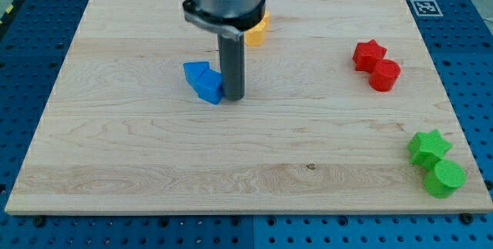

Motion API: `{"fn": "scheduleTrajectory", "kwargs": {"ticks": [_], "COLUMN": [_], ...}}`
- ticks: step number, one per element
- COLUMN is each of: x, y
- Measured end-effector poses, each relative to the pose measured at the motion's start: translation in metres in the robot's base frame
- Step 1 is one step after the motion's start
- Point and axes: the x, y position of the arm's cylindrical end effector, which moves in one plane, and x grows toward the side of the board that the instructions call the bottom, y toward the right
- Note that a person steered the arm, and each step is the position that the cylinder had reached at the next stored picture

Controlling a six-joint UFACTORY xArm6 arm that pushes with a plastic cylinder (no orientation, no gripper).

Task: Place the yellow blocks towards the center of the board

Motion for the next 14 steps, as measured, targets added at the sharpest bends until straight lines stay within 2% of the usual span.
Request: {"fn": "scheduleTrajectory", "kwargs": {"ticks": [3,4,6,7,8,9,10,11,14], "x": [-0.133,-0.134,-0.135,-0.135,-0.138,-0.164,-0.188,-0.191,-0.178], "y": [-0.028,-0.025,0.026,0.022,-0.006,-0.009,0.015,0.058,0.064]}}
